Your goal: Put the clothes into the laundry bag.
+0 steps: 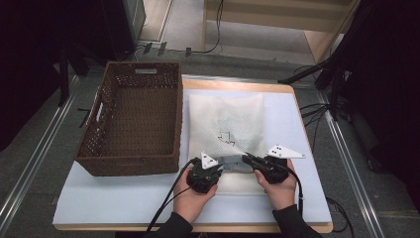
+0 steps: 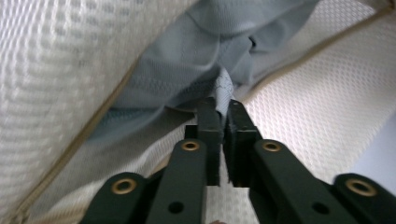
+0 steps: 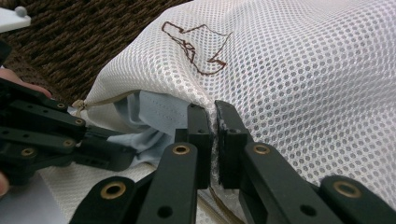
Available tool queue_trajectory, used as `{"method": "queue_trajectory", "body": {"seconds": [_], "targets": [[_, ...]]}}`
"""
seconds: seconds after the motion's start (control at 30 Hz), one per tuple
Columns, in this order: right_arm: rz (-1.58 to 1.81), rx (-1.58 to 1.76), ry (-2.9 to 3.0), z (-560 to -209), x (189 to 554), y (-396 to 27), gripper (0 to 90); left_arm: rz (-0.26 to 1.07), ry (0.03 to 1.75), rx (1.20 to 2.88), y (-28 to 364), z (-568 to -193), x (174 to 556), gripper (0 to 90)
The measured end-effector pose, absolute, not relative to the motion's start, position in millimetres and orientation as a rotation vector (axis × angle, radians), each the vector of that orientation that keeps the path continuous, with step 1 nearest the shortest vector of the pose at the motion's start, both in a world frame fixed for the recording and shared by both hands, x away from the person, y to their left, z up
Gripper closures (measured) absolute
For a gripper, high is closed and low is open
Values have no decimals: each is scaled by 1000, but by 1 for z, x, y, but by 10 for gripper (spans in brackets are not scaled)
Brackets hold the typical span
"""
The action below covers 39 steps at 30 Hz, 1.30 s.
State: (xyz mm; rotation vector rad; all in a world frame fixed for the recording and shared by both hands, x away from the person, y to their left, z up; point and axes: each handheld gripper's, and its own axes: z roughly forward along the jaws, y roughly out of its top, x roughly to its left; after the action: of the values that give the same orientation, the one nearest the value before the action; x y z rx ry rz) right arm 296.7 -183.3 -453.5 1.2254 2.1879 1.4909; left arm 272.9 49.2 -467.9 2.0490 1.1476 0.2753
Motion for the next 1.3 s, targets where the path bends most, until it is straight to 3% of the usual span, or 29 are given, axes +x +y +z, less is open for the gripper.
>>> {"method": "queue_trajectory", "body": {"seconds": [0.43, 0.57, 0.77, 0.97, 1.07, 1.3], "targets": [[1485, 1221, 2195, -455, 297, -182, 872, 329, 1169, 2064, 17, -471, 296, 887], [1484, 1223, 2195, -455, 296, -182, 872, 391, 1175, 2047, 16, -474, 299, 892], [1473, 1226, 2204, -456, 296, -181, 871, 547, 1320, 1960, 21, -476, 310, 896], [1467, 1235, 2207, -456, 296, -182, 871, 478, 1247, 1955, 26, -477, 302, 885], [1471, 1246, 2207, -457, 297, -183, 871, 430, 1204, 1957, 33, -475, 295, 860], [1466, 1245, 2211, -457, 298, -183, 871, 380, 1128, 1931, 42, -465, 279, 658]]}}
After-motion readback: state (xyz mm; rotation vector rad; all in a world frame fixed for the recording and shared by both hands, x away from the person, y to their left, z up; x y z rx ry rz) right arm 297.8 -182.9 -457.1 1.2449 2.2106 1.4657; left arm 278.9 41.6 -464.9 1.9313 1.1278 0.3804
